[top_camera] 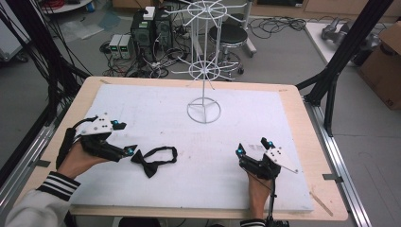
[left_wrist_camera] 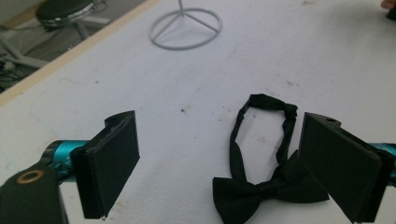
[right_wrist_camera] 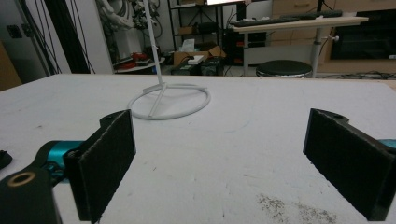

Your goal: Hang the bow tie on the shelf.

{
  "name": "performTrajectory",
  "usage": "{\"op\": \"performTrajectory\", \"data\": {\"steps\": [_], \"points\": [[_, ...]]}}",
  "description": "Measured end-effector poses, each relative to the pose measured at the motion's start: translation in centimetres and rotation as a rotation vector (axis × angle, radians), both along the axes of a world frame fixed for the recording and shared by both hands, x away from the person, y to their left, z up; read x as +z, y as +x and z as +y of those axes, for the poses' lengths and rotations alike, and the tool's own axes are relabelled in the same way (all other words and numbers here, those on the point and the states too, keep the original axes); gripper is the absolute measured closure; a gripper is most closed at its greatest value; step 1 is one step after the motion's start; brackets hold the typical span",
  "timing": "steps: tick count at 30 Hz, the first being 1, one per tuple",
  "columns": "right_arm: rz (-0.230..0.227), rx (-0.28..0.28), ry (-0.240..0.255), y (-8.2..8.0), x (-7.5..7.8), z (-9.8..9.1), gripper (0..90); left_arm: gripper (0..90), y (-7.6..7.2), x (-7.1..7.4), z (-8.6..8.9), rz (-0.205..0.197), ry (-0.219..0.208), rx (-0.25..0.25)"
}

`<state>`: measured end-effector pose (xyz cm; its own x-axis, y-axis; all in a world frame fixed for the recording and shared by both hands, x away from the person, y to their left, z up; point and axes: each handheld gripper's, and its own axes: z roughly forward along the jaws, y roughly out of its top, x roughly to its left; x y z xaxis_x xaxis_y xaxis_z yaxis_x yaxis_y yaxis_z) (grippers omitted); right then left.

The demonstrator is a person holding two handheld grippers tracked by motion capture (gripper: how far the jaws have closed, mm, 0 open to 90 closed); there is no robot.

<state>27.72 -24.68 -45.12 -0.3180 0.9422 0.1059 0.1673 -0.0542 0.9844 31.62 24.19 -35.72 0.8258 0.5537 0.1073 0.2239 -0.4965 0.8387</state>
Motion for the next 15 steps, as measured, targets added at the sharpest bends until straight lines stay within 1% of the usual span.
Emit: {"op": "performTrajectory", "data": {"steps": [4, 5, 7, 9, 10, 11, 15], "points": [[-0.002, 0.001, -0.003, 0.0, 0.0, 0.0, 8.2, 16.8, 0.5, -0.2, -1.3, 0.044, 0.049, -0.007], [0.000, 0.000, -0.001, 0.0, 0.0, 0.0, 8.2, 18.7, 0.7, -0.2, -1.7, 0.058, 0.064, -0.010], [0.000, 0.000, 0.001, 0.0, 0.0, 0.0, 8.2, 20.0, 1.1, -0.5, -2.3, 0.085, 0.086, -0.005], [0.001, 0.001, 0.002, 0.0, 0.0, 0.0, 8.2, 20.1, 1.3, -0.7, -2.9, 0.088, 0.117, 0.008], [0.001, 0.001, 0.003, 0.0, 0.0, 0.0, 8.2, 20.3, 1.6, -0.9, -3.2, 0.110, 0.126, 0.007], [0.001, 0.001, 0.003, 0.0, 0.0, 0.0, 8.2, 20.4, 1.7, -1.1, -3.5, 0.122, 0.133, 0.013], [-0.001, 0.001, 0.005, 0.0, 0.0, -0.1, 8.2, 22.5, 2.3, -1.7, -4.3, 0.163, 0.163, 0.023]]}}
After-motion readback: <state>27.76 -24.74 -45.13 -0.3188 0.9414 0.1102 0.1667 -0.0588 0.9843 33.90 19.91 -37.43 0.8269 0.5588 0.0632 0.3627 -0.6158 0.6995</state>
